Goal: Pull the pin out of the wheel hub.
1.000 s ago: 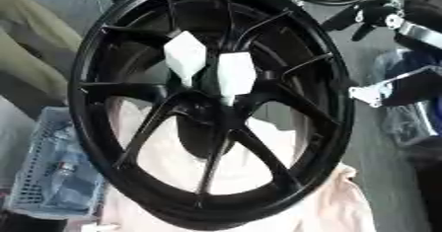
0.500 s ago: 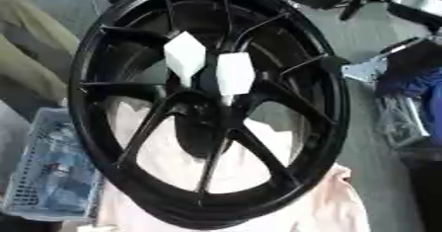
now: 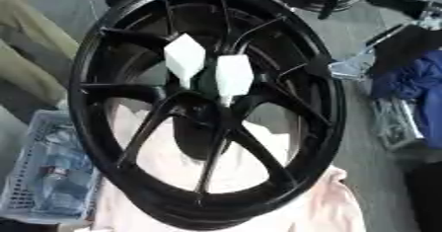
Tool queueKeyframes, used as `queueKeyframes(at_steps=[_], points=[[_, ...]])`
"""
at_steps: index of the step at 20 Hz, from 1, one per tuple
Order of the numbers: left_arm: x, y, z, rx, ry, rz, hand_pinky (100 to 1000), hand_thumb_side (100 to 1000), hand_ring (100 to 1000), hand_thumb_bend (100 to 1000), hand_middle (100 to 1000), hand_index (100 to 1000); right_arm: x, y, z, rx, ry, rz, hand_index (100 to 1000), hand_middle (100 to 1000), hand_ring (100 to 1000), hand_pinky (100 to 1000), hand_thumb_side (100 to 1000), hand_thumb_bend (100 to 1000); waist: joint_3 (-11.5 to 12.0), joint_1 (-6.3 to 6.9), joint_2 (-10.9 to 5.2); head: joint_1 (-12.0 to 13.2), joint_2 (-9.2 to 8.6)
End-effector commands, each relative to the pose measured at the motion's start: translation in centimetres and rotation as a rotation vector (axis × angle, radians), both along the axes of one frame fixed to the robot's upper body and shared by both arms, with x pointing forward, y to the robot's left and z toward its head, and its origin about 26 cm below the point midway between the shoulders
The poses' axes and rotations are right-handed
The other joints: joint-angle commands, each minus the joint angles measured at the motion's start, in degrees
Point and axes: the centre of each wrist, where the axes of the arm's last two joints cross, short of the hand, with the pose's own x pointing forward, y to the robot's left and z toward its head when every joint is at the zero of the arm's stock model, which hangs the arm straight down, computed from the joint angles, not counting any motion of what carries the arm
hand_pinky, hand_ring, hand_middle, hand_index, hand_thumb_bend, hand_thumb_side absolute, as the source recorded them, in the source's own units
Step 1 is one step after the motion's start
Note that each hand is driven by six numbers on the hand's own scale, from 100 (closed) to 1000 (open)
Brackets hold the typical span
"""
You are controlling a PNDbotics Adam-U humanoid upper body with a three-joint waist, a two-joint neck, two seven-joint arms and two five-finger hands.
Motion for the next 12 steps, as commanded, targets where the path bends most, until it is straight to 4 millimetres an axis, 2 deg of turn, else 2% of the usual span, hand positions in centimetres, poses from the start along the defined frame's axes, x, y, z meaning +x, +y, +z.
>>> queueKeyframes(at_steps=[1, 7, 12], points=[[-0.1, 0.0, 1.0, 0.020, -0.028, -0.010, 902, 689, 769, 100, 718, 790, -0.1, 0.5, 0.8, -0.015, 0.005, 0.008, 909, 838, 873, 714, 321, 397, 0.3, 0.27, -1.46, -0.6, 0.43], [-0.1, -0.1, 1.2, 0.017, -0.033, -0.014, 902, 690, 769, 100, 717, 789, 0.1, 1.3, 0.9, 0.004, 0.011, -0.005, 906, 837, 873, 707, 314, 395, 1.5, -0.11, -1.20, -1.3, 1.11], [0.0, -0.1, 1.4, 0.014, -0.038, -0.014, 902, 691, 769, 100, 717, 789, 0.3, 1.9, 0.3, 0.017, 0.041, -0.017, 906, 837, 875, 702, 321, 395, 2.5, -0.47, -0.83, -1.5, 1.34]])
